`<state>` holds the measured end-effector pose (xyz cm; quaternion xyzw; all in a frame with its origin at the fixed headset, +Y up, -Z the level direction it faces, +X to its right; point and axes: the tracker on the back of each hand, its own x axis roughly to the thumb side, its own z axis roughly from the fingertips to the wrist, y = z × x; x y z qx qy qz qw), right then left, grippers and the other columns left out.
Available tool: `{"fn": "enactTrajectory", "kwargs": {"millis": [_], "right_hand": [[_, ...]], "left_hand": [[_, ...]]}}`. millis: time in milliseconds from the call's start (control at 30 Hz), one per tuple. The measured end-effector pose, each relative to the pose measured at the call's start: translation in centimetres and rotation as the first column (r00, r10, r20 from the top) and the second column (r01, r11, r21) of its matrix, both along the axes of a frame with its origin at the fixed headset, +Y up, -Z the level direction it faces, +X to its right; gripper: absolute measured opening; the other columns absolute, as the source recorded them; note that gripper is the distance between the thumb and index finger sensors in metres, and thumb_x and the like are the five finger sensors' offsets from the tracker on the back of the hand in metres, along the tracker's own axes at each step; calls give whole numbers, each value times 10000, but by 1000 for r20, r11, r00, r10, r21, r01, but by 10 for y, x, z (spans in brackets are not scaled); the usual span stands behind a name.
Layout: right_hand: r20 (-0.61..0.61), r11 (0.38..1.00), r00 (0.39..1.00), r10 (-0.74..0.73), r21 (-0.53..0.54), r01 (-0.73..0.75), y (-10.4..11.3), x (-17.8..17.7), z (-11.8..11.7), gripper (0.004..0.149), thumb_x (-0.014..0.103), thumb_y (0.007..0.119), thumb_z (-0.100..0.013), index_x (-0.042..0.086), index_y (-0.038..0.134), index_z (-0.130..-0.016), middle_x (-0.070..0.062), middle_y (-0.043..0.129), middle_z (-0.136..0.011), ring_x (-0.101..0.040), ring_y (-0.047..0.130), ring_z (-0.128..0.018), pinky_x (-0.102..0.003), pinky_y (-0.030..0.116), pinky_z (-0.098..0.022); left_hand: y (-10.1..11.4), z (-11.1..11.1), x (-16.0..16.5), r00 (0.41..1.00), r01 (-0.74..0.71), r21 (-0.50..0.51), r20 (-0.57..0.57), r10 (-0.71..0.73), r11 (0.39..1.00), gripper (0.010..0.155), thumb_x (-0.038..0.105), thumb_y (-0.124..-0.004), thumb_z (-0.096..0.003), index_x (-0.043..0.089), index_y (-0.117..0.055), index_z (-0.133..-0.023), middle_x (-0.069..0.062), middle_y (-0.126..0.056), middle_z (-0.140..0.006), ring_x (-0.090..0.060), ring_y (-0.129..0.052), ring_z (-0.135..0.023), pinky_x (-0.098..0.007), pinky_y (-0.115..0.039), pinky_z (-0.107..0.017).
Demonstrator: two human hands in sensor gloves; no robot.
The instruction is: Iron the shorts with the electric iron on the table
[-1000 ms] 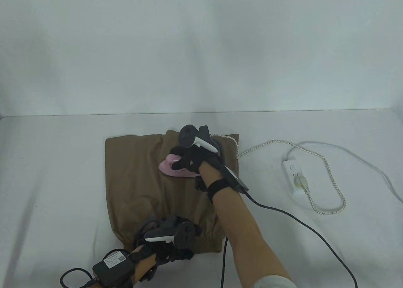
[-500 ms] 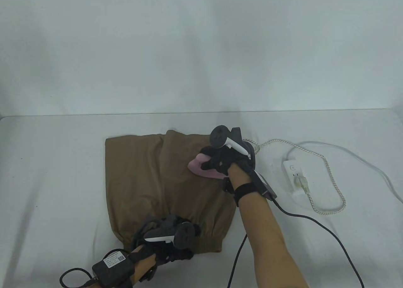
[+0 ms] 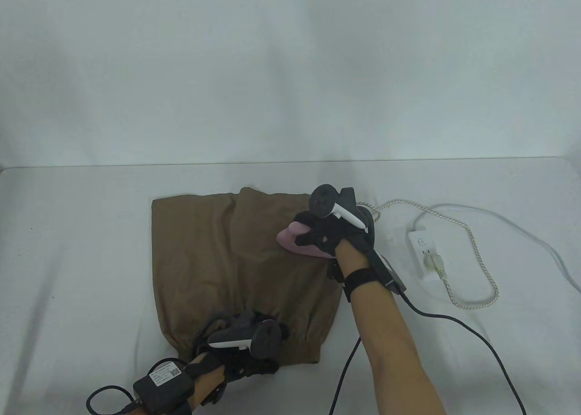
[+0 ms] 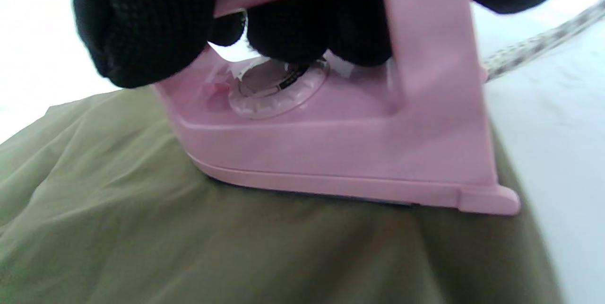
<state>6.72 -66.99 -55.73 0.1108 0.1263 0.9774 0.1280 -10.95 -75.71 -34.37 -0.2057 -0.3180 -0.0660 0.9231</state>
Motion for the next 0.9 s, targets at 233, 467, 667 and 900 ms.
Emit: {"fn": "enactTrajectory", "kwargs": {"millis": [233, 467, 667, 900], "right_hand": [[-78, 1000, 997, -19, 12, 20, -2, -45, 3, 670, 572, 876, -364, 443, 700, -998, 108, 925, -754, -178, 942, -643, -590, 764, -495], [-118, 996, 989, -87, -2, 87, -4, -84, 6, 673, 577, 875, -363, 439, 704, -999, 110, 927, -751, -177, 946, -635, -587, 768, -489], [-156, 993, 981, -115, -10, 115, -6, -113, 10, 672, 584, 873, -362, 437, 708, -997, 113, 929, -748, -172, 949, -628, -584, 773, -483], [-128, 994, 986, -111, 7, 113, -9, -119, 12, 674, 578, 868, -369, 416, 712, -1004, 115, 921, -750, -178, 927, -640, -585, 762, -482]], "left_hand": [[0, 0, 0, 1000, -3, -2, -4, 3, 1000, 830, 606, -728, -467, 330, -319, -1134, -26, -313, -1151, -338, -375, -1079, -624, -444, -763], [-1, -1, 0, 1000, -7, -5, -3, 7, 1000, 831, 606, -730, -466, 328, -320, -1134, -29, -312, -1150, -340, -375, -1077, -625, -442, -763], [-1, -1, 0, 1000, -7, -6, -5, 7, 1000, 831, 605, -730, -466, 328, -320, -1134, -28, -312, -1151, -342, -372, -1078, -627, -442, -762], [0, -1, 0, 1000, -5, -6, -5, 5, 1000, 829, 604, -731, -467, 330, -319, -1132, -30, -311, -1151, -344, -374, -1078, -628, -440, -763]]}}
